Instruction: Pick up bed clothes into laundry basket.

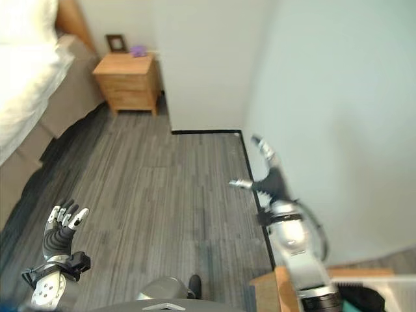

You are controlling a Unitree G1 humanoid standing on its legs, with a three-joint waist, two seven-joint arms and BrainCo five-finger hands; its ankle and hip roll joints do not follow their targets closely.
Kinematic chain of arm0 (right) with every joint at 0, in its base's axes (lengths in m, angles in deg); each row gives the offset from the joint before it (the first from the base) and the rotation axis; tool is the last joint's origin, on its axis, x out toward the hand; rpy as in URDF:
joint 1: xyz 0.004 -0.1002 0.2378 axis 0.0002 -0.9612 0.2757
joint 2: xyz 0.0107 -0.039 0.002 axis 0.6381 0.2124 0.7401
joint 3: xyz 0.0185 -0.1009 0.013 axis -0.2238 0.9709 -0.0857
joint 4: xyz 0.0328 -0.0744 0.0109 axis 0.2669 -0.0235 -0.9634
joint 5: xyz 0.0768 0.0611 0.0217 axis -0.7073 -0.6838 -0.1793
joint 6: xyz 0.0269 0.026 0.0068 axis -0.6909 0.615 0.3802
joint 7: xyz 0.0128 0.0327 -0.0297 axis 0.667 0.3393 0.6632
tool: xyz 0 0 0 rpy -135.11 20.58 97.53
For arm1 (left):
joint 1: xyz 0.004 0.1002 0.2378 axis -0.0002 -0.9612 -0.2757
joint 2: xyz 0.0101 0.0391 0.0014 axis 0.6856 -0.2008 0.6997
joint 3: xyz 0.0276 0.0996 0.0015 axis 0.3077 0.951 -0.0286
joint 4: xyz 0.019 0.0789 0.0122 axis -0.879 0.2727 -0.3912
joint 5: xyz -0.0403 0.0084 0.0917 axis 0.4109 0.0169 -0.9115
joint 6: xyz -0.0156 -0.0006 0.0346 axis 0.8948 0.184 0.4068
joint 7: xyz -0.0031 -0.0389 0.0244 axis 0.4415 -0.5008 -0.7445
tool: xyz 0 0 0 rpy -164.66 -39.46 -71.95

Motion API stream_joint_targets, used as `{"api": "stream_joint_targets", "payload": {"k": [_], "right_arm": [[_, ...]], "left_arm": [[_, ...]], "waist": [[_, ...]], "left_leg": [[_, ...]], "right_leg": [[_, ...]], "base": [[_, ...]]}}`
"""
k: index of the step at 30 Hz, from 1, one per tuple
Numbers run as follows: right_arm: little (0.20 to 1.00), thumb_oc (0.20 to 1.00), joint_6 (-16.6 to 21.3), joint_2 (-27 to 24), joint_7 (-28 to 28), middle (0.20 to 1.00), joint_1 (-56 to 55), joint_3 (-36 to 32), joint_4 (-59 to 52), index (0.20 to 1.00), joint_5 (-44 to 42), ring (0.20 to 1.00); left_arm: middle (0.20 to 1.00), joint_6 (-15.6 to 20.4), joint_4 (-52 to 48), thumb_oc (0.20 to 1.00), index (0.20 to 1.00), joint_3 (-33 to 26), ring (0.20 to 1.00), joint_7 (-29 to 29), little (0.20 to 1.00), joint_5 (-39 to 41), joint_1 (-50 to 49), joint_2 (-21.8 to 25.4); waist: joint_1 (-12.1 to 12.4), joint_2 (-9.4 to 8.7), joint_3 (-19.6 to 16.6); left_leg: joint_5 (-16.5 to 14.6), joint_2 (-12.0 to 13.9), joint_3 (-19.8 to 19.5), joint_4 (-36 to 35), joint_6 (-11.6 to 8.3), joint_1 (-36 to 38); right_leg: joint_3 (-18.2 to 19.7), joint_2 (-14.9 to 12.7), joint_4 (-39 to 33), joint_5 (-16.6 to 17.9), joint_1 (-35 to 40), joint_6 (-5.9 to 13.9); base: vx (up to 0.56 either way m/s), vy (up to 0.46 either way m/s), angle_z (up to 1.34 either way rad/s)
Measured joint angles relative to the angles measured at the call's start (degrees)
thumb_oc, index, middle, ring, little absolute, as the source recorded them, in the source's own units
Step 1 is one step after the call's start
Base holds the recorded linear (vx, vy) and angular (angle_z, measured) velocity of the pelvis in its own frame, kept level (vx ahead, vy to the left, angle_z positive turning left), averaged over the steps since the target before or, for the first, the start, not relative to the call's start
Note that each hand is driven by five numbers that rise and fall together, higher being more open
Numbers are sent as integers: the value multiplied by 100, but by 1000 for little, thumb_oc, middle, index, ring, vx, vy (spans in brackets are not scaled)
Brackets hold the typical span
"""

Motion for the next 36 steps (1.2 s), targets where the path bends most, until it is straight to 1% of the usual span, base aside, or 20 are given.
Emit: {"api": "stream_joint_targets", "payload": {"k": [1, 2, 3, 4, 5, 6, 7, 10, 11, 12, 14, 17, 18, 21, 23, 26, 29, 32, 34, 36], "right_arm": [[1000, 1000, 27, -24, -25, 1000, 200, -51, 6, 1000, 20, 1000], [1000, 1000, 5, -54, 73, 1000, 306, -196, 12, 1000, 19, 1000], [1000, 1000, 3, -13, 179, 1000, 370, -236, 81, 1000, 18, 1000], [1000, 1000, 32, -3, 190, 1000, 545, -282, 193, 1000, 20, 1000], [1000, 1000, 20, -79, 197, 1000, 690, -321, 185, 1000, 21, 1000], [1000, 1000, -8, -27, 299, 1000, 892, -268, 356, 1000, 21, 1000], [1000, 1000, -16, 3, 364, 1000, 848, -288, 373, 1000, 20, 1000], [1000, 1000, -27, -32, 394, 1000, 1030, -109, 551, 1000, 8, 1000], [1000, 1000, -31, -36, 372, 1000, 1120, -44, 638, 1000, 8, 1000], [1000, 1000, -32, -28, 340, 1000, 1296, -11, 672, 1000, 3, 1000], [1000, 1000, -20, -58, 344, 1000, 1293, -33, 696, 1000, -42, 1000], [1000, 1000, -16, -156, 344, 1000, 1120, -47, 699, 1000, -216, 1000], [1000, 1000, -20, -164, 350, 1000, 1119, -56, 710, 1000, -270, 1000], [1000, 1000, -27, -155, 325, 1000, 1231, 1, 643, 1000, -275, 1000], [1000, 1000, -12, -128, 317, 1000, 1337, 20, 584, 1000, -285, 1000], [1000, 1000, -16, -36, 247, 1000, 1239, -134, 503, 1000, -558, 1000], [1000, 1000, -10, -44, 137, 1000, 1185, -278, 471, 1000, -796, 1000], [1000, 1000, -18, 247, -12, 1000, 816, -516, 612, 1000, -1233, 1000], [1000, 1000, 2, 503, -147, 1000, 759, -518, 672, 1000, -1406, 1000], [1000, 1000, -4, 690, -197, 1000, 702, -474, 718, 1000, -1581, 1000]], "left_arm": [[1000, -3, 35, 1000, 1000, 10, 1000, 10, 1000, -33, 140, -12], [1000, -16, 144, 1000, 1000, 137, 1000, 39, 1000, -34, 488, -23], [1000, 23, 157, 1000, 1000, 188, 1000, 25, 1000, -56, 838, 4], [1000, 81, -4, 1000, 1000, 199, 1000, 28, 1000, -62, 974, 104], [1000, 159, -161, 1000, 1000, 189, 1000, 35, 1000, -76, 996, 180], [1000, 164, 72, 1000, 1000, 212, 1000, 105, 1000, -192, 1184, 191], [1000, 149, 143, 1000, 1000, 276, 1000, 170, 1000, -228, 1384, 237], [1000, 206, 245, 1000, 1000, 215, 1000, 190, 1000, -282, 1381, 409], [1000, 174, 328, 1000, 1000, 177, 1000, 248, 1000, -275, 1315, 444], [1000, 168, 319, 1000, 1000, -25, 1000, 278, 1000, -273, 976, 380], [1000, 173, 313, 1000, 1000, -170, 1000, 296, 1000, -250, 659, 160], [1000, 183, 291, 1000, 1000, -142, 1000, 251, 1000, -236, 679, 84], [1000, 188, 314, 1000, 1000, -135, 1000, 221, 1000, -205, 909, 84], [1000, 225, 332, 1000, 1000, 6, 1000, 50, 1000, -65, 1122, -21], [1000, 243, 224, 1000, 1000, 28, 1000, -59, 1000, 32, 1019, -24], [1000, 223, 223, 1000, 1000, 79, 1000, -300, 1000, 211, 1064, -43], [1000, 169, 158, 1000, 1000, 282, 1000, -448, 1000, 287, 1047, -74], [1000, 99, 166, 1000, 1000, 412, 1000, -568, 1000, 278, 1354, -39], [1000, 84, 151, 1000, 1000, 350, 1000, -612, 1000, 278, 1231, 107], [1000, -28, 78, 1000, 1000, 445, 1000, -608, 1000, 266, 1262, 279]], "waist": [[40, 117, 116], [-333, 388, 283], [-371, 145, 440], [-455, -19, 469], [-448, 45, 492], [-565, 9, 489], [-818, 44, 505], [-588, -131, 544], [-607, -190, 536], [-432, -185, 557], [-452, -81, 560], [-479, -47, 624], [-600, -158, 757], [-1017, -163, 953], [-961, -107, 931], [-1398, 3, 915], [-1562, 496, 724], [-1559, 316, 688], [-1451, 66, 608], [-1529, 23, 653]], "left_leg": [[65, -19, -332, -21, 51, 9], [-31, -18, -1095, -7, -637, 10], [-395, -99, -962, 292, -1363, -120], [-469, -173, -1093, 836, -378, -307], [-530, 52, -1046, 911, -323, -264], [-488, -277, -1890, 1043, -212, -194], [-315, -324, -2439, 870, -243, -14], [-288, -429, -3158, 617, -461, 164], [-209, -422, -3199, 541, -366, 214], [-167, -349, -3232, 271, -387, 405], [-271, -218, -3393, 192, -650, 567], [-466, 35, -3092, 98, -970, 482], [-603, 341, -1945, 237, -1104, 119], [-677, 1054, 980, 786, -1004, -262], [-673, 1173, 918, 901, -1055, -223], [-742, 1440, 1399, 1342, -1164, 147], [-381, 1624, 1351, 286, -1088, 873], [-84, 1143, 886, -409, -860, 1018], [-140, 926, 785, -342, -762, 878], [-59, 910, 430, -338, -580, 774]], "right_leg": [[396, 397, -105, -183, -459, -201], [1217, 1332, -1101, -359, -660, -511], [1624, 1358, -1662, -261, -791, -809], [1781, 1166, -2004, -87, -854, -737], [2011, 1198, -1984, -75, -943, -679], [3681, 1770, -2435, -141, -793, -594], [4252, 2107, -2803, -130, -620, -615], [5130, 2734, -3279, 210, -603, -852], [4819, 2668, -3587, 622, -575, -1034], [4169, 2414, -3672, 871, -565, -917], [3581, 2228, -4617, 1567, 5, -1064], [3119, 2173, -5189, 1730, 438, -1242], [2558, 1984, -5435, 1794, 592, -1337], [1614, 1635, -5438, 1710, 805, -1442], [1533, 1528, -5441, 1651, 734, -1407], [670, 1239, -5439, 1567, 979, -1268], [457, 1342, -5211, 1540, 902, -1002], [192, 875, -4828, 1445, 834, -830], [460, 657, -4615, 1335, 756, -673], [1007, 484, -3401, 1152, 107, -435]], "base": [[89, -181, 173], [153, -208, 237], [229, -282, 293], [190, -217, 195], [146, -251, 222], [67, -181, 272], [95, -360, 288], [55, -262, 153], [178, -387, 87], [143, -254, 54], [85, -198, 54], [-117, -157, 99], [-349, -170, 165], [-171, -88, 163], [-74, -48, 76], [-11, 45, 126], [-69, 111, 74], [-36, 111, 100], [-106, 89, 47], [-82, 28, 69]]}}
